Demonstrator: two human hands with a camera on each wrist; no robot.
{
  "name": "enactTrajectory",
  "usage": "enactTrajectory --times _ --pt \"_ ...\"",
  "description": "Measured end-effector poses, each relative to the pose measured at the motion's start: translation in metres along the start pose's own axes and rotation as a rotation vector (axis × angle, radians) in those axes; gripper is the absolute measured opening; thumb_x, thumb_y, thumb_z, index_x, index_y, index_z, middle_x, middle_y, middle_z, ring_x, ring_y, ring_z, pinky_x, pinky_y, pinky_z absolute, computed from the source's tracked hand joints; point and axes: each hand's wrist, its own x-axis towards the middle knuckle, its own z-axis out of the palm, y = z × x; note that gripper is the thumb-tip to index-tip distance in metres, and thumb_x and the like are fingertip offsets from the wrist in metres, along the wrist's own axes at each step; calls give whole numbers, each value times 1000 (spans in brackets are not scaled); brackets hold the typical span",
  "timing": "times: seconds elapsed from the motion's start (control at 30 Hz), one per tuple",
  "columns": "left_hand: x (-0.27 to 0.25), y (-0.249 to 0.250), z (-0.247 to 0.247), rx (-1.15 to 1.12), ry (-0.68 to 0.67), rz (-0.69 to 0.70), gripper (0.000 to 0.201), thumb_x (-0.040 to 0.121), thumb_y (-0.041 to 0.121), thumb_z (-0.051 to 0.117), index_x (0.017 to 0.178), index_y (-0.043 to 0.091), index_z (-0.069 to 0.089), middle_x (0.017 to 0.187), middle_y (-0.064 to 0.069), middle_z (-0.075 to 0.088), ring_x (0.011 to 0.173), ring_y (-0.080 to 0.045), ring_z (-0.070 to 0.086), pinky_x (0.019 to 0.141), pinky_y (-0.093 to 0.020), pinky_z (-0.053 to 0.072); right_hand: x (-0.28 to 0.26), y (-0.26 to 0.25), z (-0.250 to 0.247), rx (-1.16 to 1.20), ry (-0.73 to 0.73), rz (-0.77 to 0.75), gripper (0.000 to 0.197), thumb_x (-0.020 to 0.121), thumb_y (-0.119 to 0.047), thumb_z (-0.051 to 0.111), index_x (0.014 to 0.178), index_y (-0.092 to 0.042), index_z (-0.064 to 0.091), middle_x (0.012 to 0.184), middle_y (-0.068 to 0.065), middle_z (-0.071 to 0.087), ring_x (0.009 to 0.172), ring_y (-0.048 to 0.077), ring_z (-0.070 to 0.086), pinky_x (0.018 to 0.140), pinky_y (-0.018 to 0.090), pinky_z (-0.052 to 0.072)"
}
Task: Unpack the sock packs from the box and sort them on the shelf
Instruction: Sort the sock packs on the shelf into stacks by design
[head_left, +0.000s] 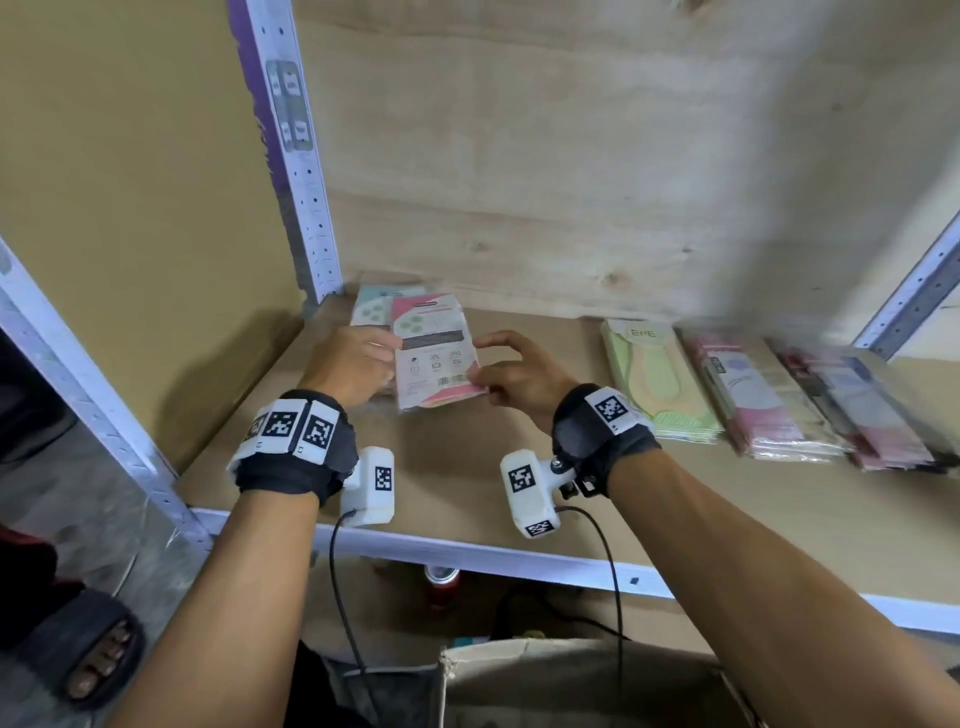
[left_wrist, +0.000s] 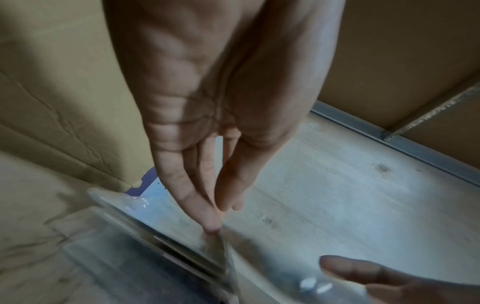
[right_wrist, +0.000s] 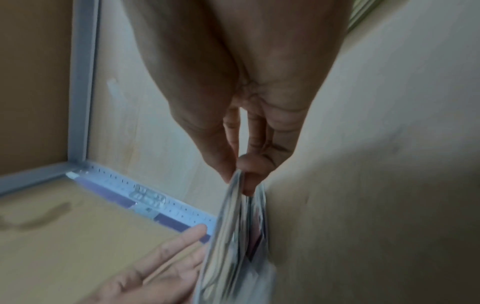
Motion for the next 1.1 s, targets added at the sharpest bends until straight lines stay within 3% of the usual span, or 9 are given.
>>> enactTrajectory --times 0.2,0.33,0.47,0.57,0.63,0.7,0.8,0.93,1.1 --pt "-11 25 27 208 -54 230 60 76 -6 80 126 24 67 123 -12 50 110 -31 56 84 -36 55 -47 -13 -56 227 4 -43 27 91 -1 65 117 3 65 89 15 64 60 15 54 60 21 48" --pt "-29 51 47 213 52 433 49 75 1 80 115 28 75 121 -3 50 117 -28 52 101 -43 48 -78 -19 -86 305 11 -100 21 91 -3 63 112 1 66 94 13 65 69 17 63 62 23 50" --pt "-34 62 64 148 -27 444 46 92 0 55 120 33 71 118 3 59 103 -12 59 84 -14 45 -100 -23 -112 38 157 -261 34 89 -9 72 120 -3 60 103 25 70 81 23 68 67 29 57" --pt "-37 66 80 -67 -130 356 30 99 31 57 127 29 68 122 8 68 108 -13 65 92 -18 47 -111 -23 -121 -198 267 -381 36 87 -18 76 119 -15 61 95 14 76 82 16 71 67 24 56" --pt "-41 71 93 -239 -205 263 56 90 62 57 130 25 66 120 7 70 108 -14 69 102 -38 50 -117 -20 -122 -330 317 -440 29 85 -28 78 110 -20 66 90 1 78 81 10 73 67 20 54" --pt "-43 76 105 -400 -313 189 75 81 78 55 132 23 63 119 5 72 106 -12 71 99 -40 54 -121 -15 -122 -462 356 -514 19 83 -31 79 99 -23 72 88 -9 77 82 5 72 68 22 55" --pt "-45 80 118 -669 -465 121 66 83 70 63 120 17 71 117 -8 74 107 -25 72 86 -33 60 -126 -4 -121 -673 373 -632 12 81 -24 77 93 -25 77 88 -15 73 85 2 66 71 17 49" --pt "-46 77 133 -772 -406 106 15 96 22 67 101 9 74 113 -23 72 101 -29 74 81 -32 60 -129 10 -128 -851 306 -676 15 78 -18 77 92 -22 76 98 -8 70 91 9 59 80 17 44" --pt "-48 71 144 -703 -428 77 15 93 5 66 108 4 66 108 -14 76 95 -23 74 74 -28 60 -128 20 -154 -769 408 -498 27 85 -35 73 108 -21 71 111 -3 66 101 14 57 86 27 47"
